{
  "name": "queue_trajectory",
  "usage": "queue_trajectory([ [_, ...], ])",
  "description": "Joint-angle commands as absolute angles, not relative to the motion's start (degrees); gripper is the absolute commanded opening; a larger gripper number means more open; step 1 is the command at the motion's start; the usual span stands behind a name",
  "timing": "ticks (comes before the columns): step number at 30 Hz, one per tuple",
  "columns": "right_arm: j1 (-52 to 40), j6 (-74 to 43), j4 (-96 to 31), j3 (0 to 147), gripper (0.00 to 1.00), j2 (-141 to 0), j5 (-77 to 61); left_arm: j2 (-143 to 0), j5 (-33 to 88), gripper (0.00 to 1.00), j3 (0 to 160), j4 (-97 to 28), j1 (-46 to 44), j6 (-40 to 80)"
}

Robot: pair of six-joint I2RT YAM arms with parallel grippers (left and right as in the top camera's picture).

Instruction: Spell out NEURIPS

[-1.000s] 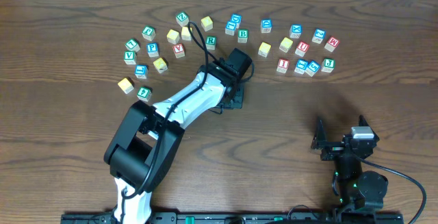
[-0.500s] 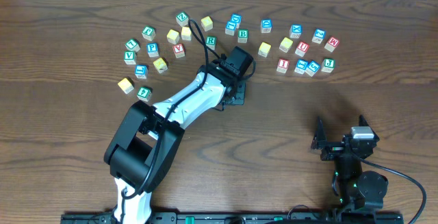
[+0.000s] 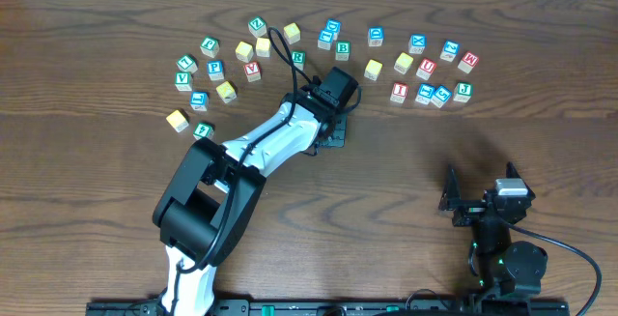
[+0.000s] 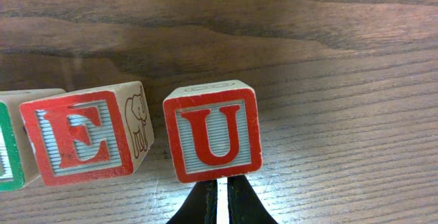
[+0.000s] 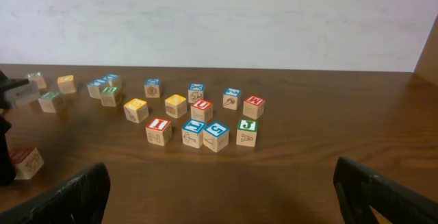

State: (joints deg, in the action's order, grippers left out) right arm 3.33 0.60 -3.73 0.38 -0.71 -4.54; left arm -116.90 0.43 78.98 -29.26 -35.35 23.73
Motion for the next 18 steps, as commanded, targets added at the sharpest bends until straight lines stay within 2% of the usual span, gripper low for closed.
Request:
queue_trajectory([
  [1,3.7,0.1,-3.9,0.3,0.99,-0.4,-4.8,-117.4,-0.8,0.08,79.1,-29.0,-35.2,22.9],
  [18,3.7,0.1,-3.9,0.3,0.99,-0.4,-4.8,-113.3,4.5,0.08,81.9,-29.0,-36.2,21.4],
])
